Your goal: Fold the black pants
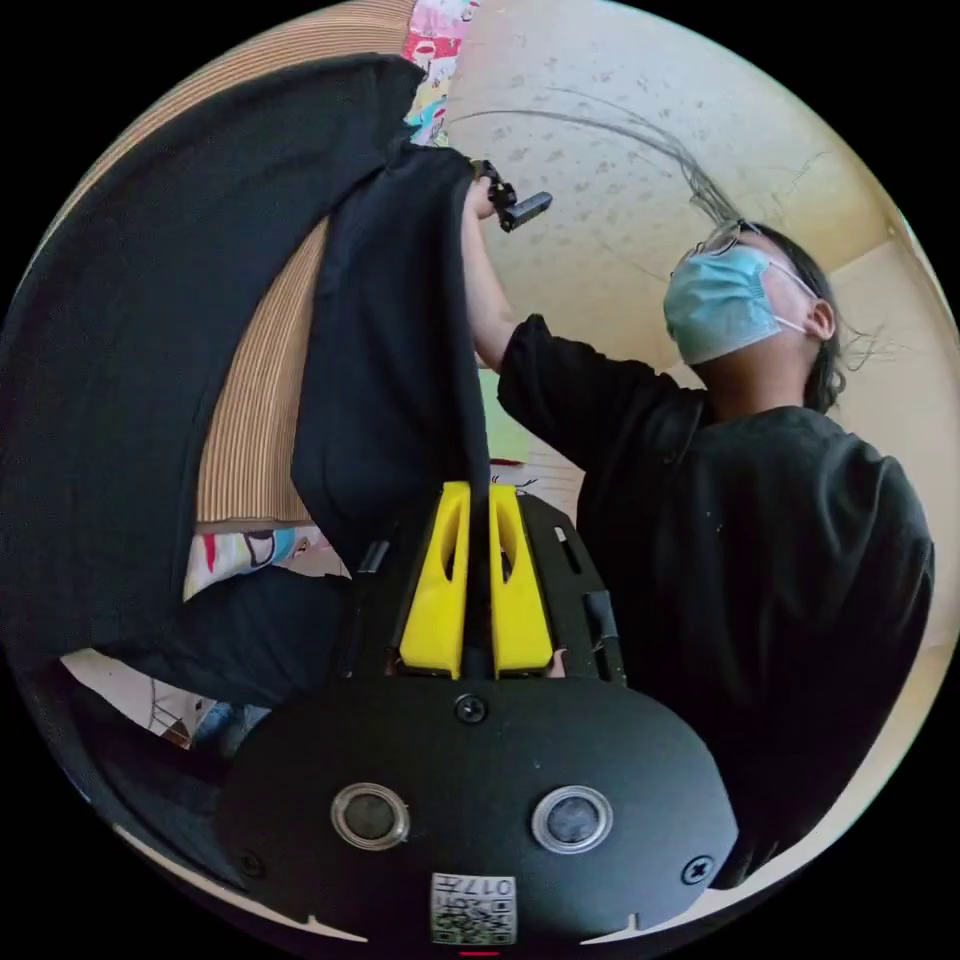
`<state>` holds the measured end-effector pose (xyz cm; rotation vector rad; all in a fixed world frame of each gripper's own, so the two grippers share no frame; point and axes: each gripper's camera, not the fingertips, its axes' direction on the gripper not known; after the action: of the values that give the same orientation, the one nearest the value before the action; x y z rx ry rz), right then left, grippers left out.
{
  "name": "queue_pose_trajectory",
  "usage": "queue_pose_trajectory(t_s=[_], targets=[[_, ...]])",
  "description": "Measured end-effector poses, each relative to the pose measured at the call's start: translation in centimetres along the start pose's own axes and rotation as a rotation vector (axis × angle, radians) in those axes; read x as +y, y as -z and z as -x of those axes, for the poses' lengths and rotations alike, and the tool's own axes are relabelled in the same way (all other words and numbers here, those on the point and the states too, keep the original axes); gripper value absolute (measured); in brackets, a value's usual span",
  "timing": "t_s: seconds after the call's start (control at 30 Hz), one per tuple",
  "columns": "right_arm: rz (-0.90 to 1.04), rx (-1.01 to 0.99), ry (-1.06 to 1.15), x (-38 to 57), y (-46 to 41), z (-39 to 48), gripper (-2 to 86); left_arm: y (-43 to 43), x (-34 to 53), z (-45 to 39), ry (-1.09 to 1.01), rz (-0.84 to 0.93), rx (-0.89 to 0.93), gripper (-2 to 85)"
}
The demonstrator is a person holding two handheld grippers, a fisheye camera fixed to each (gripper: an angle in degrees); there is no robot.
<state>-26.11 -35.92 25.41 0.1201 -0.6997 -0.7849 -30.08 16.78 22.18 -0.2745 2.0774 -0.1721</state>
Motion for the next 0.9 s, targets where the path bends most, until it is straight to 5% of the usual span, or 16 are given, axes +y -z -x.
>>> queue_pose_trajectory(t_s=[0.1,0.23,0.37,0.47,0.63,0.9], targets=[[0.149,-0.145,0.051,-3.6,-6.2,7.9,2.1,6.4,0.1,-0.6,0.003,-0.087,-0.171,3.6],[0.358,-0.145,0.053,-0.2,-12.2,14.1,1.2,10.8,-2.6,0.2,0.090,0.015,-0.628,2.6],[0.321,-0.500,0.026,10.4,-5.0,14.1,1.7,10.1,-5.0,0.2,0.045,0.112,-0.636,2.0],[0.504,-0.660,-0.017,21.0,-0.3,13.2,2.7,9.0,-6.2,-0.8,0.035,0.188,-0.645,1.8],[0.807,-0.604,-0.265,37.7,6.4,14.4,7.5,6.2,-8.3,-3.7,0.012,0.392,-0.733,2.1],[0.845,-0.598,-0.397,46.0,11.1,20.2,6.5,2.4,-12.0,-6.0,0.000,0.659,-0.732,2.0]])
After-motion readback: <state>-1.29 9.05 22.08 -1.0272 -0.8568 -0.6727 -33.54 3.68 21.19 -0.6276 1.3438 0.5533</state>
